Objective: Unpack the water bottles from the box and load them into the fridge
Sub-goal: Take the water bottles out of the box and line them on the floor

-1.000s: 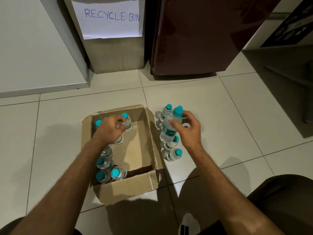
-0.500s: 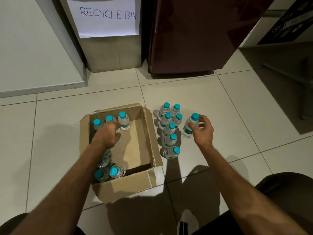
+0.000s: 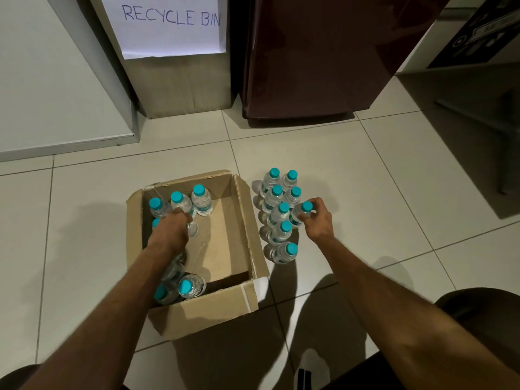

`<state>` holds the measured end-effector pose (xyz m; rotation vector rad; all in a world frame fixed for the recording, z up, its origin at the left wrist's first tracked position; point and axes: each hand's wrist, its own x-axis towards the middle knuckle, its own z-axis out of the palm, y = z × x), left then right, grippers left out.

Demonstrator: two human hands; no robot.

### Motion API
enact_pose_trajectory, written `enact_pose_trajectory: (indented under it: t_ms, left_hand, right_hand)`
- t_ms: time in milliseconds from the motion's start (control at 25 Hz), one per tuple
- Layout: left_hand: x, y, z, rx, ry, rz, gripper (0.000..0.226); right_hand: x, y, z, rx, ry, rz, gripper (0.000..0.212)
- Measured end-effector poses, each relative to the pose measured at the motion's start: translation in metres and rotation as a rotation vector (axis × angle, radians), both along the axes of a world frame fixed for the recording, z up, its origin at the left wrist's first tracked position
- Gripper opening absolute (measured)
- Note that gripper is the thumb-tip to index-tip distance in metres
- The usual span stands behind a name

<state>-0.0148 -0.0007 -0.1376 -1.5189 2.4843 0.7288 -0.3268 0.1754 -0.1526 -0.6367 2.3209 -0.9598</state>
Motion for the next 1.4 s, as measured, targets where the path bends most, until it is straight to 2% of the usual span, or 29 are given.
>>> enact_pose_trajectory:
  t_ms: [280,440,520,600,680,760,840,920,1080,1280,1400]
  left_hand:
    - [0.005,0.001,0.002,0.014,0.036,-0.018,0.036]
    - [0.001,0.004,0.016,0.083,0.182,-0.034,0.034]
    - [-0.002,0.004,0.029,0.087,0.268,-0.059,0.032]
    - [-0.008,0.003,0.048,0.097,0.365,-0.091,0.029]
    - [-0.016,0.003,0.067,0.088,0.436,-0.137,0.029]
    - [-0.026,0.005,0.084,0.087,0.471,-0.171,0.029]
    - [-0.035,0.010,0.099,0.097,0.487,-0.209,0.029]
    - [-0.043,0.015,0.111,0.103,0.533,-0.248,0.029]
    - [-0.053,0.026,0.131,0.126,0.603,-0.224,0.027]
    - [-0.059,0.027,0.132,0.395,0.679,-0.171,0.021]
    - [-0.052,0.023,0.118,0.335,0.629,-0.124,0.015]
  right_hand:
    - [-0.001,-0.005,-0.006,0.087,-0.047,0.021,0.032]
    - [0.004,-0.004,0.000,0.134,-0.066,-0.013,0.051]
    - [0.018,-0.004,0.013,0.039,0.015,-0.089,0.052]
    - [0.043,-0.006,0.031,-0.110,0.140,-0.104,0.044]
    - [0.074,-0.013,0.053,-0.230,0.129,-0.007,0.036]
    - [0.106,-0.020,0.073,-0.259,0.026,0.223,0.032]
    - [0.133,-0.028,0.083,-0.244,-0.012,0.469,0.045]
    - [0.149,-0.034,0.085,-0.250,-0.024,0.561,0.061]
    - [0.152,-0.037,0.088,-0.281,-0.032,0.487,0.060]
    - [0.131,-0.014,0.097,-0.286,-0.066,0.356,0.052]
    - [0.112,0.008,0.108,-0.222,-0.099,0.241,0.054]
